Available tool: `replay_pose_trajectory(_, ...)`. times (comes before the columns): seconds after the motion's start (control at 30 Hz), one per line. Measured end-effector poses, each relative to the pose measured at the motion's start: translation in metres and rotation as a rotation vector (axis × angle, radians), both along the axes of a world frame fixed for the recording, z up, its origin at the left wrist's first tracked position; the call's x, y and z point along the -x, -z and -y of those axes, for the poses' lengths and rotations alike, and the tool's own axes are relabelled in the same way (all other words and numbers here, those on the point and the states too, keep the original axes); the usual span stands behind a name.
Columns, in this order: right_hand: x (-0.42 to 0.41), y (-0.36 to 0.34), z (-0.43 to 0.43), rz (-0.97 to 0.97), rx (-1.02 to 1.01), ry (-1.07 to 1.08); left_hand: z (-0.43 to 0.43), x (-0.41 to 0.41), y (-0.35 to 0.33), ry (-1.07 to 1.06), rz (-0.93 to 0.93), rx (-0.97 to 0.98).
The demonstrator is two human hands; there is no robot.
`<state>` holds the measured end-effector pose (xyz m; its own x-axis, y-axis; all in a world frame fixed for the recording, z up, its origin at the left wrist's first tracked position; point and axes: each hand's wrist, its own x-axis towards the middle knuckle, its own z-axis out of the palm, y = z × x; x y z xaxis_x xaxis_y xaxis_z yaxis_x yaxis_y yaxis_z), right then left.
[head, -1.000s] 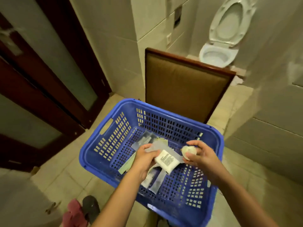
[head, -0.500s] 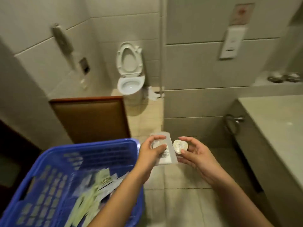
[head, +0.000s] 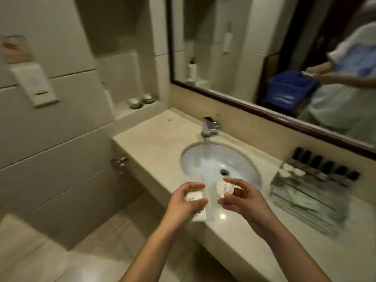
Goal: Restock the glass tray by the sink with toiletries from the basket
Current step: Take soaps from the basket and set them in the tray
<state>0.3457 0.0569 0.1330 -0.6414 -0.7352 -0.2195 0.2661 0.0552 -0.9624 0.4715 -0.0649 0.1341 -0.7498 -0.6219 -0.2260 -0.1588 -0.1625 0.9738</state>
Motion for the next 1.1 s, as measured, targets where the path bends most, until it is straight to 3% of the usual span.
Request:
replay_pose_trajectory(0.33,0.092,0.056,-0.127,0.186,-0.084,0.575,-0.083,0.177,0.051,0.553,0.188,-0.049)
replay_pose_trajectory(0.63,0.163,0.071,-0.118,0.315,-0.124,0.877,-0.064,0.29,0.097,0.846,0.348,-0.053)
replay_pose_trajectory(0.8,0.198,0.085,-0.093,0.383,-0.124,1.011,-0.042,0.352,0.121,0.913,0.428,-0.125)
replay_pose_trajectory(0.93,0.2,0.102,-0.081,0.455,-0.146,1.078,-0.045,0.378,0.139,0.921,0.514,-0.336)
replay_pose_trajectory(1.1,0.197,0.119,-0.09,0.508,-0.187,1.164,-0.052,0.392,0.157,0.972,0.544,-0.33)
